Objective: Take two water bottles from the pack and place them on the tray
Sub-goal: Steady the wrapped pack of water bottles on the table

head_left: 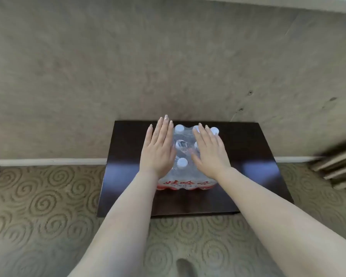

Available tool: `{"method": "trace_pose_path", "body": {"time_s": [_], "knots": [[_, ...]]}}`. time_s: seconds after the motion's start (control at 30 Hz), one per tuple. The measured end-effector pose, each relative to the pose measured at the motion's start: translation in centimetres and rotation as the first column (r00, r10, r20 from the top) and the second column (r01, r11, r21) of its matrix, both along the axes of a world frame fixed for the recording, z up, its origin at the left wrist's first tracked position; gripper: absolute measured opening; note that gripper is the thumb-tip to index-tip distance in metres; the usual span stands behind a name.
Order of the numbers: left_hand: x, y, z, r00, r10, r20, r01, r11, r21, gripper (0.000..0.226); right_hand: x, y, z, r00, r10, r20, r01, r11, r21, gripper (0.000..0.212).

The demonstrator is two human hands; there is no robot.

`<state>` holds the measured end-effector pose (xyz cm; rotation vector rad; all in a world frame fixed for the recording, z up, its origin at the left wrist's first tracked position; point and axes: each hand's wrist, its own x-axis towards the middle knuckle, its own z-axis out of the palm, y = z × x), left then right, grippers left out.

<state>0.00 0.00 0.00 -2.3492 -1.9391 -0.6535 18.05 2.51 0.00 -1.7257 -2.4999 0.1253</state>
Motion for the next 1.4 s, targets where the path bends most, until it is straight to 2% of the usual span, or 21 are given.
{"method": "trace_pose_path", "body": {"time_s": [0.13,0.2,0.33,0.47,0.7,0.83,0.9,0.97,1.03,1.07,1.2,1.33,1.4], "knots": [[0.4,0.4,-3.4,1.000,-0.022,-0.009,0.020,0.984,-0.177,0.058,0.7,0.4,-3.0,0.995,-0.046,0.087,0.056,0.992,-0.115,0.072],[0.5,0.5,-4.7,1.000,-0.022,0.012,0.024,0.976,-0.216,0.056,0.7,0.3,-4.1,0.996,-0.060,0.065,0.065,0.996,-0.066,0.071],[0.7,0.7,-5.5,1.000,-0.003,0.021,0.006,0.989,-0.149,0.052,0.8,0.3,-5.0,0.997,-0.072,0.034,0.071,0.997,0.044,0.071],[0.8,0.7,-5.5,0.999,0.000,0.032,0.005,0.990,-0.139,0.052,0.9,0.3,-5.0,0.998,-0.059,0.020,0.058,0.996,0.061,0.075],[0.9,0.5,-5.1,1.000,0.008,0.029,-0.004,0.991,-0.134,0.050,-0.6,1.3,-3.7,0.999,-0.031,0.011,0.032,0.996,-0.079,0.076],[1.0,0.5,-5.1,0.999,0.014,0.029,-0.010,0.990,-0.139,0.048,-2.3,1.6,-3.7,0.997,-0.021,0.068,0.029,0.993,-0.115,0.075],[0.9,0.5,-5.2,1.000,0.016,0.014,-0.014,0.989,-0.148,0.049,-2.8,1.2,-4.1,0.999,-0.030,-0.012,0.029,0.995,-0.100,0.072],[0.9,0.6,-5.3,1.000,0.016,0.006,-0.015,0.988,-0.154,0.050,-2.7,0.6,-3.8,0.973,-0.052,-0.225,0.036,0.997,-0.075,0.066],[0.9,0.6,-5.4,1.000,0.016,0.009,-0.015,0.988,-0.156,0.051,-1.9,0.1,-3.3,0.921,-0.074,-0.383,0.090,0.996,0.023,0.063],[0.9,0.6,-5.5,1.000,0.017,0.011,-0.015,0.987,-0.157,0.051,-1.3,-0.1,-3.1,0.912,-0.095,-0.398,0.140,0.986,0.086,0.064],[0.8,0.6,-5.4,1.000,0.013,0.002,-0.013,0.987,-0.162,0.051,0.2,-1.2,-2.9,0.887,-0.296,-0.355,0.366,0.919,0.149,0.088],[0.7,0.4,-5.3,1.000,0.006,-0.011,-0.008,0.984,-0.177,0.052,1.1,-2.3,-3.0,0.841,-0.473,-0.263,0.527,0.826,0.200,0.076],[0.7,0.4,-5.2,1.000,0.008,-0.001,-0.008,0.983,-0.182,0.052,1.1,-2.5,-2.8,0.855,-0.492,-0.163,0.517,0.825,0.228,0.073]]}}
